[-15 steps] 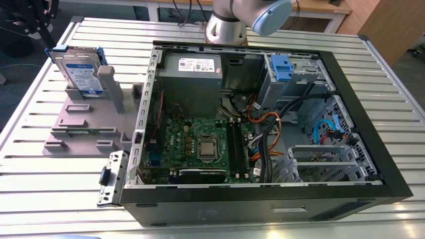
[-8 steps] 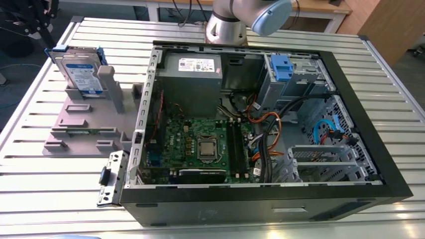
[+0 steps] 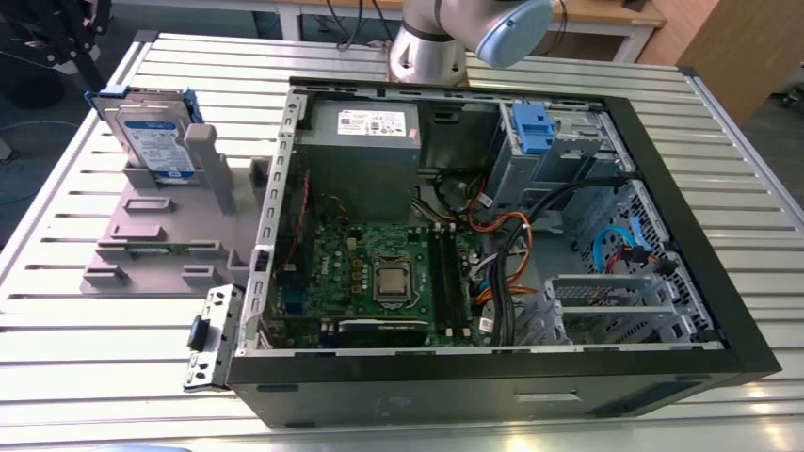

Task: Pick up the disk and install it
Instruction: 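Pick up the disk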

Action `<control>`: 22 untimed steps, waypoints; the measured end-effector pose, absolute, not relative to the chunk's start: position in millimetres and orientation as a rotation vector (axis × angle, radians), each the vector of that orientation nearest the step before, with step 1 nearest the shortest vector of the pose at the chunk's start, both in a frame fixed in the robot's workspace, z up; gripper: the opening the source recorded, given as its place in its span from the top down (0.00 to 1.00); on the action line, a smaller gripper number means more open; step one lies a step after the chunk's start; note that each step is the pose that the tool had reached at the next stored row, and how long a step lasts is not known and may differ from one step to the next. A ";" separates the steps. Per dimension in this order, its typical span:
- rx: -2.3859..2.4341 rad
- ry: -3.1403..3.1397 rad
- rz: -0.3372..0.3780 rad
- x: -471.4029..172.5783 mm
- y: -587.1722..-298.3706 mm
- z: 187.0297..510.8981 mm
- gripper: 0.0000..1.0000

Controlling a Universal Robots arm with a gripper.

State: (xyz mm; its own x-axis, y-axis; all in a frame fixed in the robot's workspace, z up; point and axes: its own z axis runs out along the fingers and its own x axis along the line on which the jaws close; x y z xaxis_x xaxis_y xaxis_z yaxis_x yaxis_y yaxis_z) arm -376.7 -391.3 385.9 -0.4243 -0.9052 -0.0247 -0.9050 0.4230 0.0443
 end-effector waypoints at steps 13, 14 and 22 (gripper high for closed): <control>1.697 -2.639 -0.079 -376.7 -391.3 385.9 0.89; 1.699 -2.638 -0.080 -376.7 -391.3 385.9 0.89; 1.707 -2.632 -0.079 -376.7 -391.3 385.9 0.89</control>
State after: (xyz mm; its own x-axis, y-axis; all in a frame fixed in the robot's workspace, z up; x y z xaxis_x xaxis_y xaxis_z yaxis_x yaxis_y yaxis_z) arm -376.7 -391.3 385.9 -0.4079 -0.9127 -0.0247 -0.9125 0.4067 0.0443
